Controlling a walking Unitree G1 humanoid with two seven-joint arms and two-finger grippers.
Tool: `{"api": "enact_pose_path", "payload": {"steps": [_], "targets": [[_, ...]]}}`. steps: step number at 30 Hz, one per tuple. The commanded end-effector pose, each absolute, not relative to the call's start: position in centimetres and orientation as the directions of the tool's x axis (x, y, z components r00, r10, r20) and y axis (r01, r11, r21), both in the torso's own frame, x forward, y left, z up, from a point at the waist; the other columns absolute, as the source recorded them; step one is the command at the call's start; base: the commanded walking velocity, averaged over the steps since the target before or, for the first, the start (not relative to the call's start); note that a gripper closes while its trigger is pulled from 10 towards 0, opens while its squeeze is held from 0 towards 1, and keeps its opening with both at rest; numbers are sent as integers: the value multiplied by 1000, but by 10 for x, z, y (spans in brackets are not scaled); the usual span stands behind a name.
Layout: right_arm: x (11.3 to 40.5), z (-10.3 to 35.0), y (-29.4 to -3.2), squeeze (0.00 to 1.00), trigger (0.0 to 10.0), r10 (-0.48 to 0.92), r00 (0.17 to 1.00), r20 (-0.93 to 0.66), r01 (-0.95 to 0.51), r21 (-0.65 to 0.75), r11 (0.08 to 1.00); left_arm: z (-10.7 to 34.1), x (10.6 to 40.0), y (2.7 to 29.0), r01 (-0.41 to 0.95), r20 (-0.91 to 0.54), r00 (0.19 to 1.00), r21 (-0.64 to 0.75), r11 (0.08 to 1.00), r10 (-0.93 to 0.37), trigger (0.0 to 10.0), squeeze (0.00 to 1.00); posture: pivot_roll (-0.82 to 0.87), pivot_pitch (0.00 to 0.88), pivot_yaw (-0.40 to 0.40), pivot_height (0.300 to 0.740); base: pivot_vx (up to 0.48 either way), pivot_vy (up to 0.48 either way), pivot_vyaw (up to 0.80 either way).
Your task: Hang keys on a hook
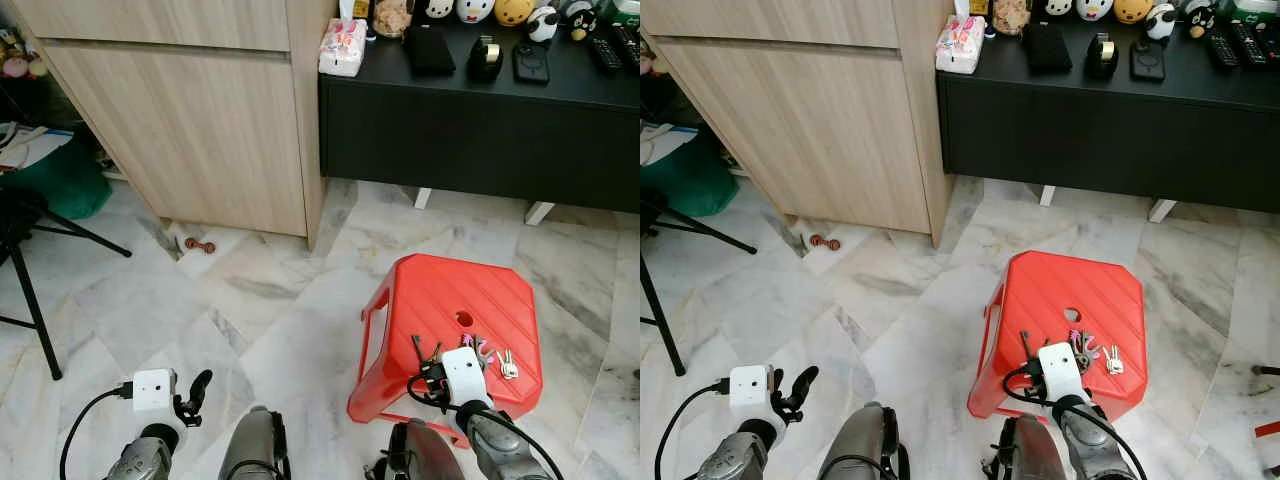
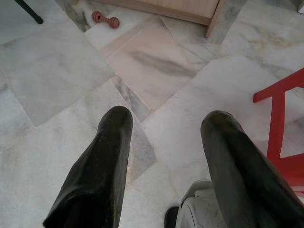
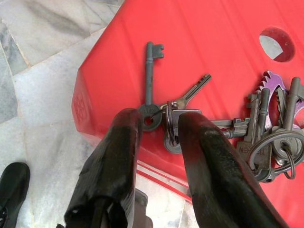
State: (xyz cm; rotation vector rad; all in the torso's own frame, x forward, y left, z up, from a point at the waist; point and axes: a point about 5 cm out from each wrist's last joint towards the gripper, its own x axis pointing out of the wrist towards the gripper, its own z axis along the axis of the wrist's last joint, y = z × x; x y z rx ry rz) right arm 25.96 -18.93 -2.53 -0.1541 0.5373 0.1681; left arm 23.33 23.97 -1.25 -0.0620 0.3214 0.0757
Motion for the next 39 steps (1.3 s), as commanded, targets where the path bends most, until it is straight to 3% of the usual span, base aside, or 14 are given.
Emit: {"api": "enact_pose_path", "payload": {"steps": [1,39], "targets": [[253,-31,-192,0,10000,102,830,-549,-182,-94,979,-20,222,244,-101,-354,932,-44,994,79,10000,0,174,228,-2,642,0,0,0],[260,-29,-193,0,10000,63,817,-573,-154,-111,982,-15,220,250,-115,-327,940,-24,993,101,10000,0,186,251,4,642,0,0,0]]}}
